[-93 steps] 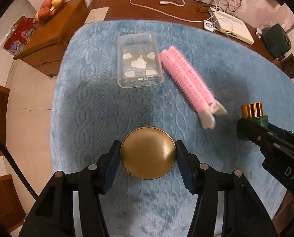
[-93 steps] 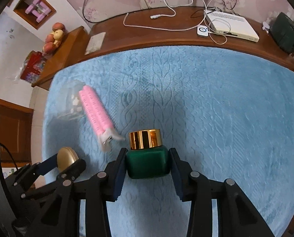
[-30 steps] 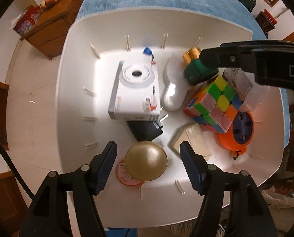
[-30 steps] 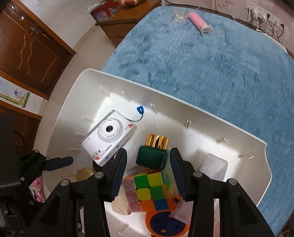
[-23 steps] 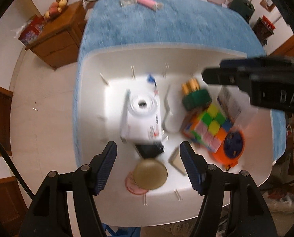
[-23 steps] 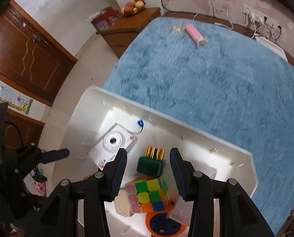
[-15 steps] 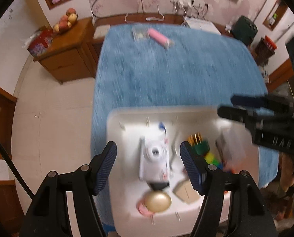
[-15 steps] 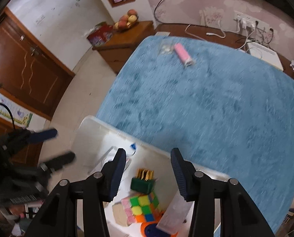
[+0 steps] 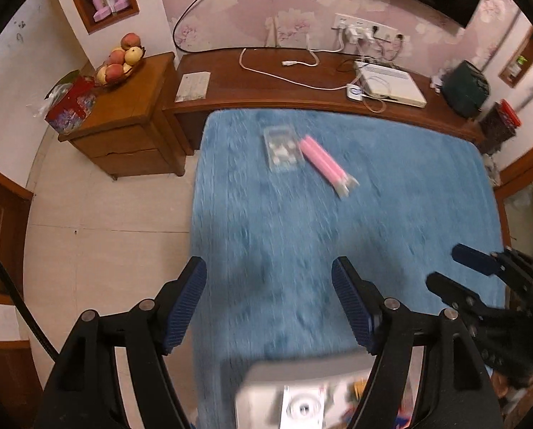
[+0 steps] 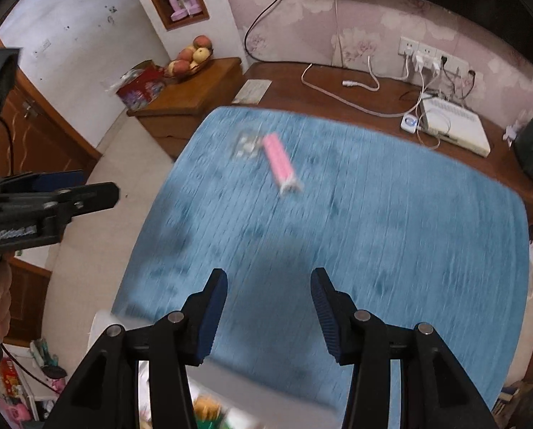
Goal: Organize rigid objects
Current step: 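Move both tools back to the pink hair roller and small clear box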
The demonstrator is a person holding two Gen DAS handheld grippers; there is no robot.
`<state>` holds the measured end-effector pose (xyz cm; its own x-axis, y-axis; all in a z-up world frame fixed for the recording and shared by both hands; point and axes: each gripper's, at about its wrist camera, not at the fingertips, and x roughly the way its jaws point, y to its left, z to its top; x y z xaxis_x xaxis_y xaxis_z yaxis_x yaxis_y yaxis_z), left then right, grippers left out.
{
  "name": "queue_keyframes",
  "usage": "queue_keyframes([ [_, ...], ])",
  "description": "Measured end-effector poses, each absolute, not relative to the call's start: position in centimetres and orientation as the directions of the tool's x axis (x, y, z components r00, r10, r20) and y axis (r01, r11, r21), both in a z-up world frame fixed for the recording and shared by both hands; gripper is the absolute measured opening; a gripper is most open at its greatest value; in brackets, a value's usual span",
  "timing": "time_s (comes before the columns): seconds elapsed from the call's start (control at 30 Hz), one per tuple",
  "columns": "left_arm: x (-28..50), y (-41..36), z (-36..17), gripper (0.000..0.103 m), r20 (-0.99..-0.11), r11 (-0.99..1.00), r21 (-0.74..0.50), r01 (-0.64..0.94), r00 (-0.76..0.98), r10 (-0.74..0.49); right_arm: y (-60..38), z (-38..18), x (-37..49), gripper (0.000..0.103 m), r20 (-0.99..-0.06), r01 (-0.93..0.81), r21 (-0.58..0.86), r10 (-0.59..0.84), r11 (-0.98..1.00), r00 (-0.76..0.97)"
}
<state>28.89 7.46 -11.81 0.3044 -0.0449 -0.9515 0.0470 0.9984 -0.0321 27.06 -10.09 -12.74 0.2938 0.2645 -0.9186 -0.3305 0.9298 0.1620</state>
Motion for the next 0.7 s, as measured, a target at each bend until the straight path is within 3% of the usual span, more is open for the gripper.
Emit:
queue_keyframes([
  [0.37, 39.8, 6.2, -18.7, 0.076, -0.975, 0.999, -0.038, -0.021, 0.219, -0.033, -7.9, -18.8, 36.8, 0.049, -0.937, -0.294, 0.153, 0.233, 0.944, 0.262],
  [0.7, 43.9, 6.0, -22.4, 0.076, -0.982, 0.998, -0.005, -0.055, 0.191, 0.006, -6.0, -23.2, 40.1, 0.049, -0.947, -0.279, 0.160, 0.227, 0.947, 0.228],
])
